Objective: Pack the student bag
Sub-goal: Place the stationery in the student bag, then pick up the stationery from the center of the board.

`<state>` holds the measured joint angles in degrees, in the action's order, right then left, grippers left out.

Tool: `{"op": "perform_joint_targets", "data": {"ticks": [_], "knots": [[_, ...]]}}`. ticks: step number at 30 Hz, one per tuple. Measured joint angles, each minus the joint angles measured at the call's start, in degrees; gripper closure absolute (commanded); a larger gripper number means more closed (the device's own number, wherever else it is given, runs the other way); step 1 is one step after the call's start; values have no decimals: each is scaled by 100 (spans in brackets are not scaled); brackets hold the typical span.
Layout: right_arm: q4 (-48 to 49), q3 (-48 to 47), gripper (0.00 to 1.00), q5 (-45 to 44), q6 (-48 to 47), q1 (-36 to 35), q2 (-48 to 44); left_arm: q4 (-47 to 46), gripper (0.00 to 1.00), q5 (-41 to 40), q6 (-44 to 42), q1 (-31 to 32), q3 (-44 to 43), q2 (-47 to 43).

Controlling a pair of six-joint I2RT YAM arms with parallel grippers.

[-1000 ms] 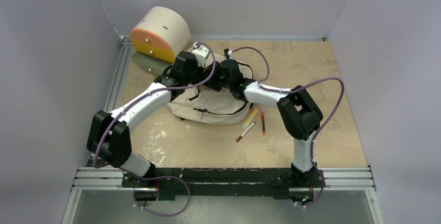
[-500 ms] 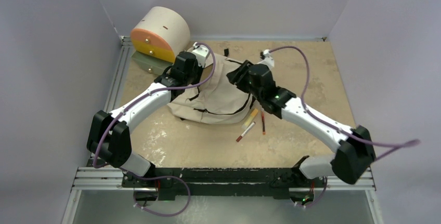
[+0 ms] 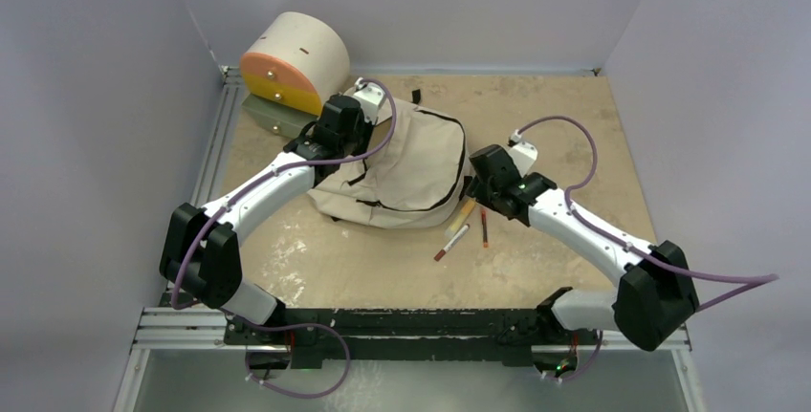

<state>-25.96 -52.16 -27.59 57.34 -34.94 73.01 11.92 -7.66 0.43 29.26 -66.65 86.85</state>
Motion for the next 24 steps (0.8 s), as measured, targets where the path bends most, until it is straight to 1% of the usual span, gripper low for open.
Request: {"op": "perform_joint_targets", "data": {"ticks": [7, 14, 17, 21, 24], "knots": [[146, 444, 50, 446, -352, 715, 372, 4, 100, 0, 2, 0, 0, 0], [455, 511, 53, 977, -682, 739, 1185, 9, 100, 0, 2, 0, 0, 0], [535, 610, 54, 1080, -734, 734, 1266, 9, 100, 0, 0, 0, 0, 0], [564, 654, 59, 1078, -761, 734, 1298, 11, 100, 0, 2, 0, 0, 0], [581, 654, 60, 1054, -791, 734, 1368, 11, 100, 0, 0, 0, 0, 0]]}}
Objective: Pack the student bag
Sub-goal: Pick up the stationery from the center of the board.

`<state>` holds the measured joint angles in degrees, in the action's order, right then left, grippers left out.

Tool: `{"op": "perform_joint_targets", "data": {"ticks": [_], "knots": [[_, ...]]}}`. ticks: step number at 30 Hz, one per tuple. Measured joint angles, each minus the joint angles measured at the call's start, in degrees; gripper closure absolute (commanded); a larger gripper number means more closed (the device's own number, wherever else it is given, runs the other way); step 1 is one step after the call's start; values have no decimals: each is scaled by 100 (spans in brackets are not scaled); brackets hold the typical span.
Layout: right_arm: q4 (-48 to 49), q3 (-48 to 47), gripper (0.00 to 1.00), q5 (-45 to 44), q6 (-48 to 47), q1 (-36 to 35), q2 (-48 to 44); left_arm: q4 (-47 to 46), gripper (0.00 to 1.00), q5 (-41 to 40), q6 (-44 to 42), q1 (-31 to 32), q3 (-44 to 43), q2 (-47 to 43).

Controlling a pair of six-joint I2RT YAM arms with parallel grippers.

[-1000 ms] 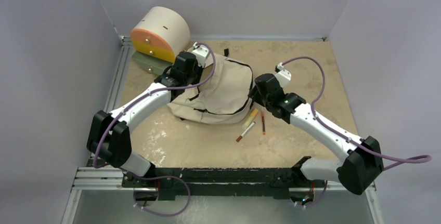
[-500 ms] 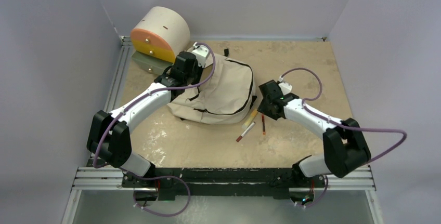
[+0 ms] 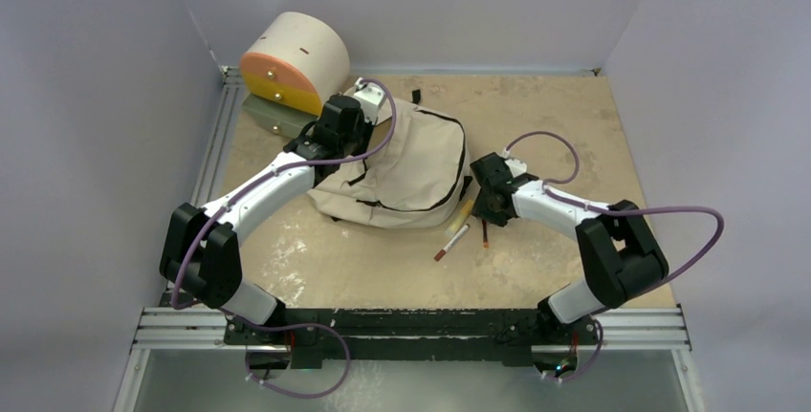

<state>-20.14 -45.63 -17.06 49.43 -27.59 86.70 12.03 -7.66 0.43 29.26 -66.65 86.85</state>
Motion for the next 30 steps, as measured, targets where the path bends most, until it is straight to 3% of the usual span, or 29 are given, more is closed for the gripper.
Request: {"op": "perform_joint_targets", "data": {"ticks": [4, 17, 23, 30], "knots": [[0, -96, 63, -116, -68, -13, 131, 0, 100, -2, 0, 0, 0, 0], [24, -310, 100, -376, -302, -13, 380, 0, 100, -2, 0, 0, 0, 0], [-463, -509, 100, -789, -297, -15, 350, -2, 100, -2, 0, 0, 0, 0], [-1097, -1648, 100, -1353, -435, -13, -337, 0, 100, 7, 2, 0, 0, 0]]}}
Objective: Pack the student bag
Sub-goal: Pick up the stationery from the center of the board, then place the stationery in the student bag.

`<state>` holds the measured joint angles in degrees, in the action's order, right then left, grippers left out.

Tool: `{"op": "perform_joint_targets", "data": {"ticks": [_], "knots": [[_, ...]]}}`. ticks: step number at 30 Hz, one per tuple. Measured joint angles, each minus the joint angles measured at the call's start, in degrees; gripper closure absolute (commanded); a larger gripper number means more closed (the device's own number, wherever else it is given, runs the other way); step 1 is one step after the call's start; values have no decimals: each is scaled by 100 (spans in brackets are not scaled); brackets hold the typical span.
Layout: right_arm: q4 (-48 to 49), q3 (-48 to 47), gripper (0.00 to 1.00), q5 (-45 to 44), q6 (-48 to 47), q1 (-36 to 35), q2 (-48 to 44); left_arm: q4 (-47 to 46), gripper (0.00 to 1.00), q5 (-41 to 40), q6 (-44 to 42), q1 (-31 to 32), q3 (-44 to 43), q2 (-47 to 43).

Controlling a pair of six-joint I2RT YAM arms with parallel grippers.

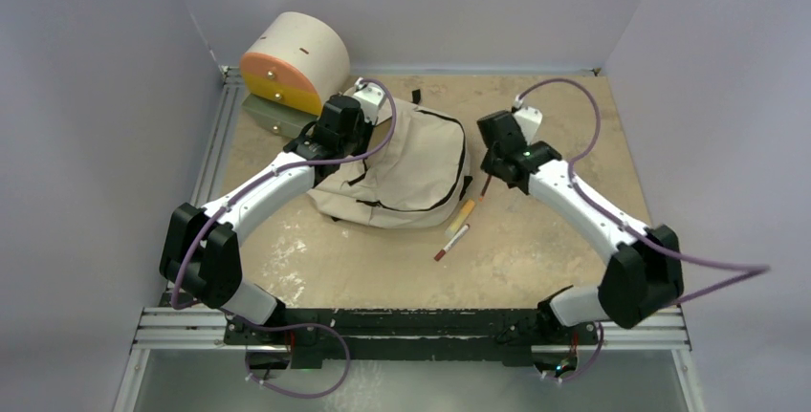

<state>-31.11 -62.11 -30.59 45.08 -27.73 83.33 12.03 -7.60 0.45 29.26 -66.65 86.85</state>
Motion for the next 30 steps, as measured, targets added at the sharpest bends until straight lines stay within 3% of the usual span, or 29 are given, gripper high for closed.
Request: {"op": "perform_joint_targets", "data": {"ticks": [7, 13, 24, 30], "knots": [[1333, -483, 100, 1091, -354, 2, -988, 0, 100, 57, 13, 0, 0, 0], [2767, -442, 100, 2258, 181, -116, -393, 2, 100, 61, 44, 0, 0, 0], [4841, -315, 100, 2090, 1797, -1001, 1123, 2, 100, 55, 44, 0, 0, 0], [5362, -317, 100, 1576, 2354, -1204, 1722, 2, 100, 55, 42, 0, 0, 0]]}}
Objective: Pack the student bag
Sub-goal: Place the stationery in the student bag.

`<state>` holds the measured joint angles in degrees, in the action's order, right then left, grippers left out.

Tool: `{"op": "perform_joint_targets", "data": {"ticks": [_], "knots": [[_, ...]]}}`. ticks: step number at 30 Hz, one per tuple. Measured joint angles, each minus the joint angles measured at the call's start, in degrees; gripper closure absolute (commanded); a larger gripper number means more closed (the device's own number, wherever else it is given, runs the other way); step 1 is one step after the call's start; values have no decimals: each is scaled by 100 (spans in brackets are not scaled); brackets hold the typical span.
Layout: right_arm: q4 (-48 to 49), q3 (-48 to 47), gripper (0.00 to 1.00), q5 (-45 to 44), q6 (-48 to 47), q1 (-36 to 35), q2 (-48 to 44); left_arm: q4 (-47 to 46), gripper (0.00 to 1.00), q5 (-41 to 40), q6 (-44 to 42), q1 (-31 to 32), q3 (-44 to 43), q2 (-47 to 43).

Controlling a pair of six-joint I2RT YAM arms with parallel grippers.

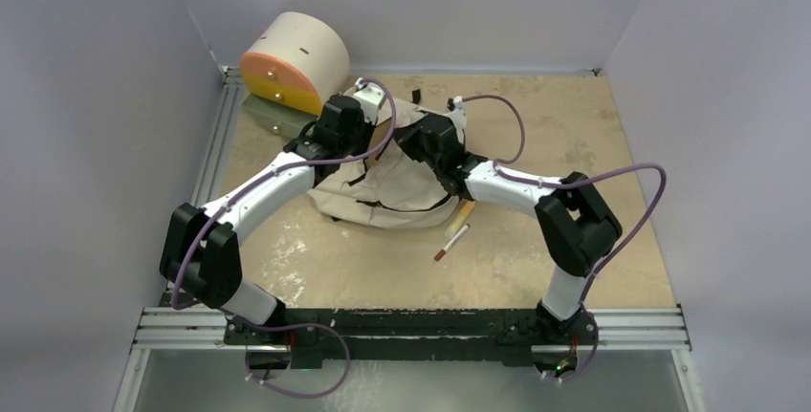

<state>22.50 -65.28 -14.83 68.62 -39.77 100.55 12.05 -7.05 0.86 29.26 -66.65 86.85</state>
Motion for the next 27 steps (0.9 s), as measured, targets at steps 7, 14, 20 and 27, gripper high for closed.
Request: {"op": "perform_joint_targets", "data": {"ticks": [7, 14, 20, 27], "knots": [[254, -50, 100, -525, 225, -87, 341, 0, 100, 0, 2, 0, 0, 0], [396, -317, 100, -678, 243, -144, 726, 0, 100, 0, 0, -9, 0, 0], [457, -439, 100, -678, 245, -208, 975, -2, 100, 2, 0, -28, 0, 0], [494, -520, 100, -603, 236, -258, 1134, -2, 100, 2, 0, -31, 0, 0]]}}
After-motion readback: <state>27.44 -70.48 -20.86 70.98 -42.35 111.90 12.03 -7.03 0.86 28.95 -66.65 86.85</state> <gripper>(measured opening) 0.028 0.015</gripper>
